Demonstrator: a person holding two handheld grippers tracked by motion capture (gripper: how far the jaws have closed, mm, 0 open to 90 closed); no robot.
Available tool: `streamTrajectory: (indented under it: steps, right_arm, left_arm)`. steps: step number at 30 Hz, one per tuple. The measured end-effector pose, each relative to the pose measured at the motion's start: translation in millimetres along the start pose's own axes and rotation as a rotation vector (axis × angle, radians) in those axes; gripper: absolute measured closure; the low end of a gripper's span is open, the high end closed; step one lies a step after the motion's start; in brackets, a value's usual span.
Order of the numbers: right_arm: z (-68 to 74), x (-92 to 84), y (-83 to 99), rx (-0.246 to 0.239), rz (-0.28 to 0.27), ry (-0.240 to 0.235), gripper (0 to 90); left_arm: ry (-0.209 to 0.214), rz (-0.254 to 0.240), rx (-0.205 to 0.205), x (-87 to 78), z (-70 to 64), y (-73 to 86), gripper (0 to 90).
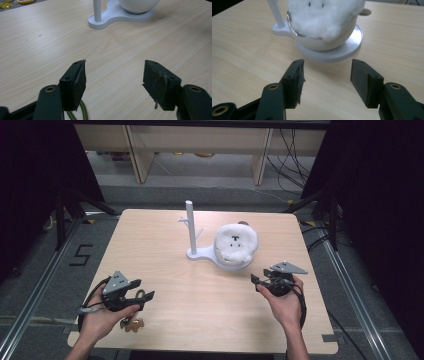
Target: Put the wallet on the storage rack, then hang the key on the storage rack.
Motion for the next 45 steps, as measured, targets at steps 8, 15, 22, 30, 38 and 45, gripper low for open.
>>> streamTrajectory:
  steps: [8,15,22,30,38,45]
  right_arm:
    - [-3.6,-6.8,19.3,-0.004,0.060,0.005,47.5]
    - [-5.2,-10.7,21.8,0.005,0.101,-0.004,48.0]
    - [-2.5,-14.7,20.2,0.043,0.106,-0.008,46.9]
    - [-1.8,-16.8,21.1,0.041,0.126,-0.012,45.6]
    - [-1.2,-13.2,23.6,0.033,0.136,-0.040,44.5]
    - [3.2,-14.3,22.6,0.037,0.138,-0.051,43.8]
  left_arm:
    - [0.017,0.020,-0.001,-0.8,-3.2,1.8,34.0]
    - [0.006,0.152,0.050,-3.0,5.3,12.1,35.1]
    - [-0.045,0.319,0.005,-3.7,19.2,19.8,37.4]
    - [-0.072,0.549,-0.012,-8.3,36.1,50.7,41.6]
    - [-0.084,0.677,-0.069,-6.3,38.4,79.7,49.7]
    - [-0.076,0.698,-0.065,-4.1,33.6,82.6,54.6]
Point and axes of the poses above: each handheld gripper's, and its own axes: x roughly forward along the jaws, y roughly out of its underside, z roughly to its left, the point moved 10 cm from there along x, roughly forward along the jaws, and after that the axes turned 6 degrees about -z, right-handed, at the moved point
